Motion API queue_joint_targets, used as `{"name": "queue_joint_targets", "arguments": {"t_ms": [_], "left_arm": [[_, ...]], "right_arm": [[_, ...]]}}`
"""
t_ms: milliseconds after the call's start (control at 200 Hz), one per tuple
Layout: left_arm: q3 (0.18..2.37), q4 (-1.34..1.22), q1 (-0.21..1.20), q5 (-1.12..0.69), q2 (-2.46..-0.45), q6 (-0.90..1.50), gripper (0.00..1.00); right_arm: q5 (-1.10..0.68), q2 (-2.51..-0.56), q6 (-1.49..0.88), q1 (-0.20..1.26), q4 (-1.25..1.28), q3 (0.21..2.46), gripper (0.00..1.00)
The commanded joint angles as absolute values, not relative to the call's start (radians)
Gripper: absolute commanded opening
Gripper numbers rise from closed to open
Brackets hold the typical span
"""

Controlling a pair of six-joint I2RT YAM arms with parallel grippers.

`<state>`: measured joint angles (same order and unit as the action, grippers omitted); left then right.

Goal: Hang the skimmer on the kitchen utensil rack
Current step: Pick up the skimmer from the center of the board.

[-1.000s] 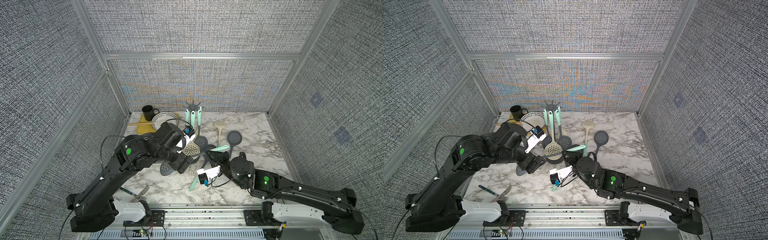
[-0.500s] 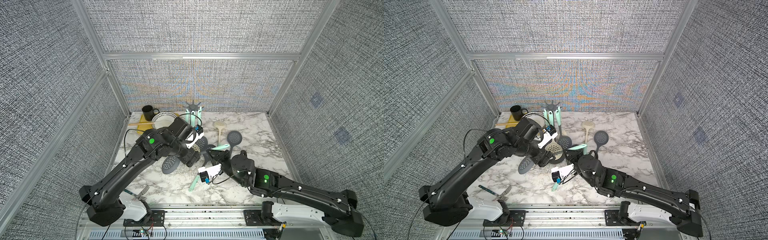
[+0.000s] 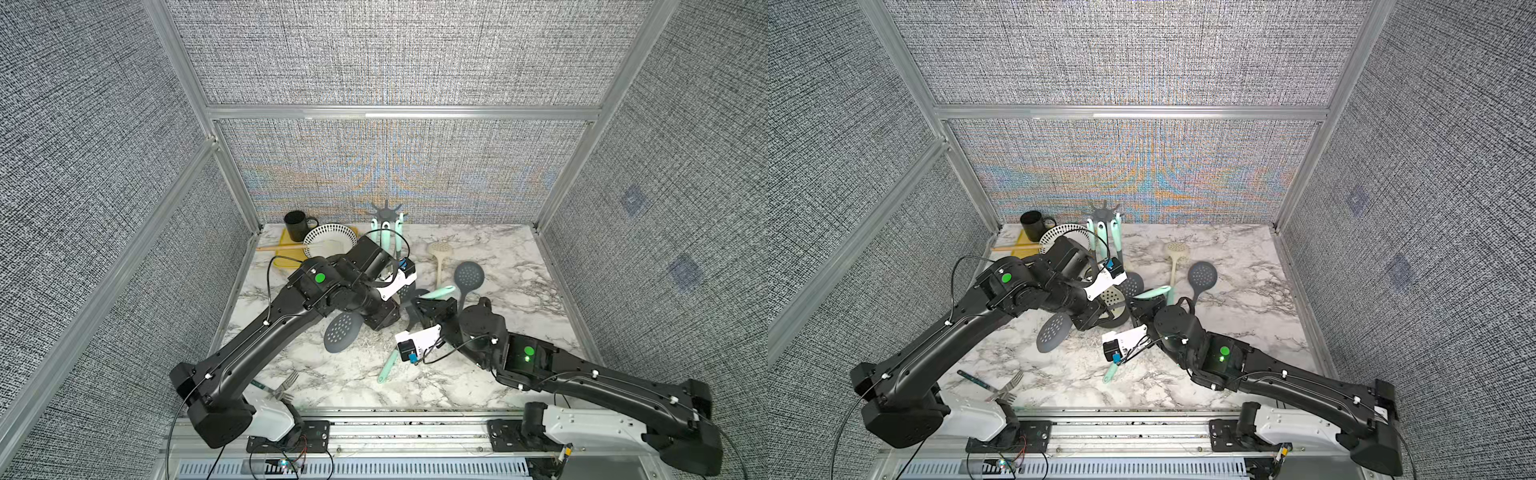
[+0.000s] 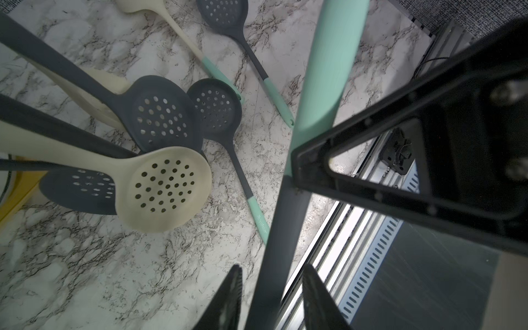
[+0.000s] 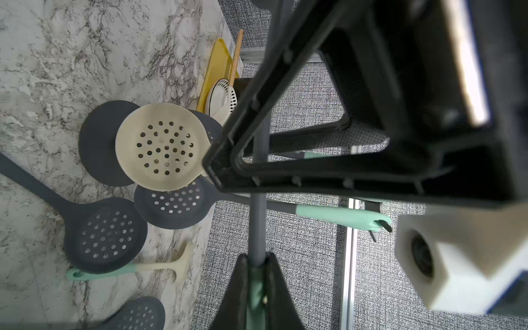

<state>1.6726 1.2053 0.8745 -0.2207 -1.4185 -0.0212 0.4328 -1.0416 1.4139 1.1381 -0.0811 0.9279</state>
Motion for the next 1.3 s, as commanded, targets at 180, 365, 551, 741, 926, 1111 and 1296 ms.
{"name": "queue_joint_targets", "arguments": {"t_ms": [180,365,551,741,926,1111,1296], "left_arm": [[1.644,1.170,0.873,-0.237,-1.390,-0.061,0.02],[1.547,1.059,0.871,-0.196,-1.304,-0.025,0.02],[1.427,0.915,0.870,-0.160,-1.180,0.032,0.02],[1.272,0.692,0.871,-0.103,-1.031,0.122,0.02],[1.043,0.316,0.871,-0.060,-0.894,0.218,0.02],[0.921,0.005,0.882,-0.098,-0.885,0.218,0.02],[0.911,-0.055,1.034,0.181,-0.893,0.114,0.02]], "right_arm": [[0.422,-1.068,1.339,1.136,-0.086,0.976,0.00],[0.395,-1.059,1.284,1.133,-0.112,1.004,0.51],[0.332,-0.952,1.132,1.110,-0.051,0.958,0.94],[0.273,-0.767,0.748,1.049,0.199,0.810,0.99],[0.259,-0.764,-0.017,0.948,0.218,0.793,0.99],[0.076,-0.830,-0.571,0.873,0.319,0.776,0.99],[-0.043,-0.892,-0.665,0.925,0.394,0.842,0.94]]}}
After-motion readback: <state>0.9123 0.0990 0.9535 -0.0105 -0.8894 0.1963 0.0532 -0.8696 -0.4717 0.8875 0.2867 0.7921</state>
